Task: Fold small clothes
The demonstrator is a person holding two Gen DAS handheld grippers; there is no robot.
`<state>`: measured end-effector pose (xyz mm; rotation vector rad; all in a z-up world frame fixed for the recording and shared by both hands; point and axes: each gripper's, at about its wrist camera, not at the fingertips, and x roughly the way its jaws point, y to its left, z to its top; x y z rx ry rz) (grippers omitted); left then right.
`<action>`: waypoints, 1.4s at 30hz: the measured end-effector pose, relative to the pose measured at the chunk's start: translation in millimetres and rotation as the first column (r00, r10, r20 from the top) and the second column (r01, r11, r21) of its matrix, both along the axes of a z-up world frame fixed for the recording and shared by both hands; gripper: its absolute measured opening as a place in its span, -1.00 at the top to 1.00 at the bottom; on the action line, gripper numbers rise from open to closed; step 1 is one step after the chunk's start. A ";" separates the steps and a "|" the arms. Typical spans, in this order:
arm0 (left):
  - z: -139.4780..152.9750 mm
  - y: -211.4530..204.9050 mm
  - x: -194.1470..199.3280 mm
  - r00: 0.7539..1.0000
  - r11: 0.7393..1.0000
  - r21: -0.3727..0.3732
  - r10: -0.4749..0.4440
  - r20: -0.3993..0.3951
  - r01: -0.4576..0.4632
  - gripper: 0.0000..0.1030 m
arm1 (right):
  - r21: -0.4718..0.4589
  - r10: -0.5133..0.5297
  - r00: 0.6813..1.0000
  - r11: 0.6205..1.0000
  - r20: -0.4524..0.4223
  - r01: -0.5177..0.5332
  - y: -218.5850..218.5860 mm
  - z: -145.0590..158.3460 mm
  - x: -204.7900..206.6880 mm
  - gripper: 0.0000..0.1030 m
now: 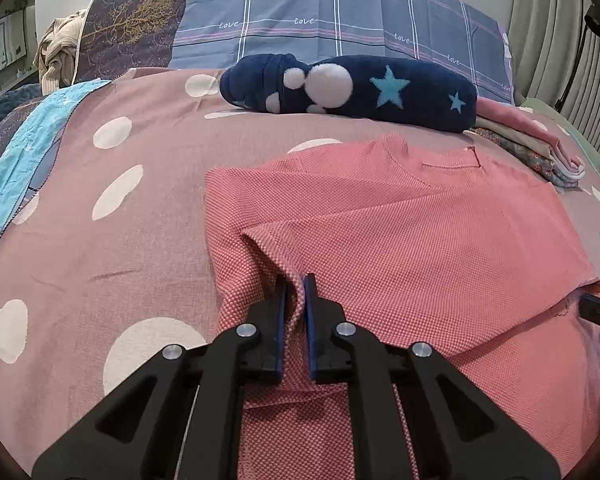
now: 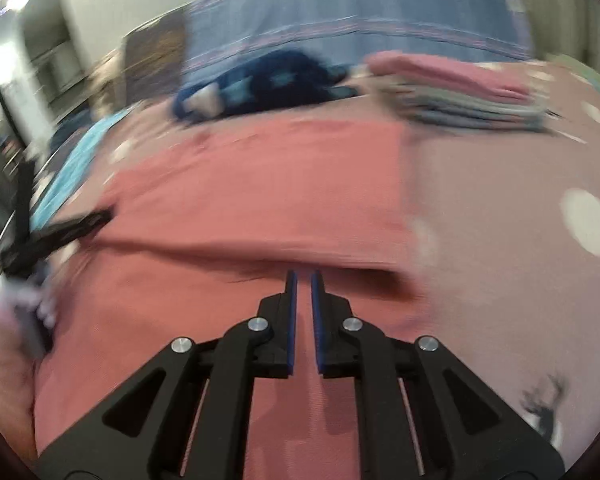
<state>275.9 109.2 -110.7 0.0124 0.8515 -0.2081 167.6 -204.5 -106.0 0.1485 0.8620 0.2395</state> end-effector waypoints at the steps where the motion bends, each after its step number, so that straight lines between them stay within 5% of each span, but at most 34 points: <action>1: 0.0 1.1 0.1 1.000 1.000 -0.006 0.000 -0.001 0.000 0.83 | 0.010 0.012 1.000 1.000 -0.003 -0.012 3.5 -2.7 6.2 0.83; 4: -0.4 4.3 0.9 1.000 1.000 -0.027 0.001 -0.008 -0.002 0.80 | -0.072 -0.135 0.990 0.989 -0.030 0.132 -8.8 -14.2 26.9 0.91; 6: -1.1 5.3 1.6 1.000 1.000 -0.029 0.003 -0.011 -0.003 0.79 | 0.036 -0.193 0.979 0.980 -0.066 0.195 -33.5 -17.5 27.2 1.00; 9: -0.9 6.4 2.1 1.000 0.999 -0.036 0.004 -0.014 -0.005 0.77 | -0.146 -0.250 0.968 0.959 -0.027 0.243 -36.0 -6.3 10.8 1.00; 14: 13.4 22.4 -3.4 0.999 0.992 -0.114 0.049 0.003 -0.049 0.70 | -0.072 -0.165 0.986 0.984 -0.032 0.163 -29.5 13.9 -4.9 0.84; 20: 47.9 25.4 -25.8 0.987 0.974 -0.226 0.008 0.160 0.028 0.69 | -0.080 -0.077 0.989 0.993 0.127 0.088 -3.8 41.7 23.4 0.63; 22: 35.5 10.2 -21.1 0.989 0.975 -0.205 -0.066 0.129 0.091 0.61 | -0.061 -0.096 0.992 0.993 0.078 0.101 -8.9 28.1 42.6 0.63; 25: -9.1 -13.5 0.7 0.995 0.993 -0.075 -0.096 -0.036 0.093 0.43 | -0.025 -0.146 0.988 0.989 -0.045 0.145 -23.4 -14.3 58.3 0.68; 33: -5.1 -15.8 -4.3 0.995 0.994 -0.059 -0.099 -0.019 0.097 0.36 | -0.076 -0.131 0.991 0.989 0.001 0.130 -14.0 -17.2 53.8 0.69; 37: -7.7 -11.6 0.7 0.994 0.990 -0.097 -0.107 -0.023 0.105 0.30 | -0.092 -0.131 0.991 0.987 0.012 0.132 -12.0 -16.4 54.1 0.69; 42: 0.6 15.3 -26.4 0.995 0.964 -0.255 -0.092 -0.030 0.082 0.16 | -0.046 -0.141 0.990 0.989 -0.008 0.141 -21.1 -12.0 22.6 0.69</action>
